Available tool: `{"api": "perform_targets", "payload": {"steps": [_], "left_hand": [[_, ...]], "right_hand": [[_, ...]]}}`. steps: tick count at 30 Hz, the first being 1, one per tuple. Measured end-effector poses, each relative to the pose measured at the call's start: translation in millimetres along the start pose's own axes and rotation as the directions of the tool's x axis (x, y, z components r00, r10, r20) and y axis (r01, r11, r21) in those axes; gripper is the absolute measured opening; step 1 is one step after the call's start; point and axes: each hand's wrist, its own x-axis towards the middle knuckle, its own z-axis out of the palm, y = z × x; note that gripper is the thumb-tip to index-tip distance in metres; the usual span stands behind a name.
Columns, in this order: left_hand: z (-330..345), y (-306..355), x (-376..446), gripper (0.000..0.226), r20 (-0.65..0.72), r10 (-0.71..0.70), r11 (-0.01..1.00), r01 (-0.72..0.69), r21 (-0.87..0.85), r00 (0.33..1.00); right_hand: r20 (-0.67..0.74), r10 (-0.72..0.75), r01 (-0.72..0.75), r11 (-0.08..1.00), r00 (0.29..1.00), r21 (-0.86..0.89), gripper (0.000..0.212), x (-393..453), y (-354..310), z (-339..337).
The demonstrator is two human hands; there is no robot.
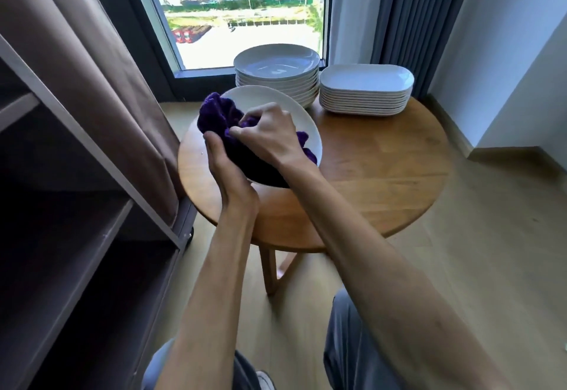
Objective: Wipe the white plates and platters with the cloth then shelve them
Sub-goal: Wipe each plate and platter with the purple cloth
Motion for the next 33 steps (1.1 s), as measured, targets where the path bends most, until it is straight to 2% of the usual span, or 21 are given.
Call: {"api": "perform_targets", "payload": {"steps": [4, 6, 9, 11, 14, 16, 18, 21, 24, 26, 28, 30, 33], "left_hand": [[-3.2, 4.8, 3.4, 0.049, -0.01, -0.072, 0.997, 0.071, -0.043, 0.997], [-2.4, 5.5, 1.8, 0.043, -0.058, -0.068, 0.997, 0.067, -0.031, 0.996], [-1.0, 9.9, -2.1, 0.041, -0.067, 0.012, 0.999, -0.01, 0.032, 0.998], [-1.9, 8.3, -3.3, 0.052, -0.015, 0.06, 0.993, -0.058, 0.101, 0.998], [4.4, -0.3, -12.0, 0.062, 0.069, 0.01, 0.985, -0.022, 0.171, 0.998], [9.8, -10.1, -22.5, 0.063, 0.106, -0.024, 0.982, 0.004, 0.187, 0.994], [15.1, -17.0, -27.9, 0.064, 0.124, -0.021, 0.975, -0.007, 0.224, 0.992], [14.9, -19.8, -24.7, 0.063, 0.135, 0.024, 0.975, -0.053, 0.216, 0.991], [11.7, -11.5, -9.7, 0.063, 0.057, 0.014, 0.996, -0.019, 0.083, 0.998], [5.5, -5.8, -2.9, 0.061, 0.032, 0.0, 0.999, -0.001, 0.04, 0.999], [0.0, -0.3, 1.5, 0.057, 0.024, 0.007, 0.998, -0.009, 0.057, 1.0], [-1.3, 6.0, 4.9, 0.063, -0.034, 0.0, 0.999, 0.002, 0.043, 0.999], [-2.2, 11.8, 12.1, 0.064, -0.134, 0.002, 0.999, 0.003, 0.037, 0.991]], "right_hand": [[0.129, 0.134, -0.105, 0.972, 0.983, -0.21, 0.028, -3.5, 10.2, -7.8], [0.107, 0.206, -0.16, 0.929, 0.973, -0.335, 0.033, -1.6, 16.1, -13.0], [-0.018, 0.245, -0.229, 0.874, 0.969, -0.429, 0.029, 4.0, 30.8, -25.1], [-0.127, 0.195, -0.231, 0.871, 0.973, -0.433, 0.022, 9.5, 40.1, -31.6], [-0.255, 0.101, -0.198, 0.899, 0.962, -0.391, 0.013, 25.0, 40.4, -34.7], [-0.3, 0.076, -0.176, 0.93, 0.951, -0.323, 0.019, 34.8, 32.9, -35.7], [-0.311, 0.035, -0.123, 0.955, 0.95, -0.269, 0.015, 38.1, 25.0, -33.2], [-0.228, -0.025, -0.008, 0.99, 0.973, -0.142, 0.009, 29.8, 14.0, -22.5], [-0.099, -0.109, 0.105, 0.993, 0.989, -0.048, 0.011, 15.1, 0.9, -10.1], [0.0, -0.101, 0.101, 0.994, 0.995, -0.033, 0.008, 9.1, -3.0, -7.8], [0.129, -0.041, 0.051, 0.996, 0.991, -0.073, 0.012, 9.0, -2.8, -12.4], [0.246, 0.05, 0.0, 0.98, 0.968, -0.2, 0.014, 10.8, 0.0, -15.8], [0.296, 0.2, -0.082, 0.927, 0.934, -0.367, 0.025, 14.6, 7.2, -14.6]]}}
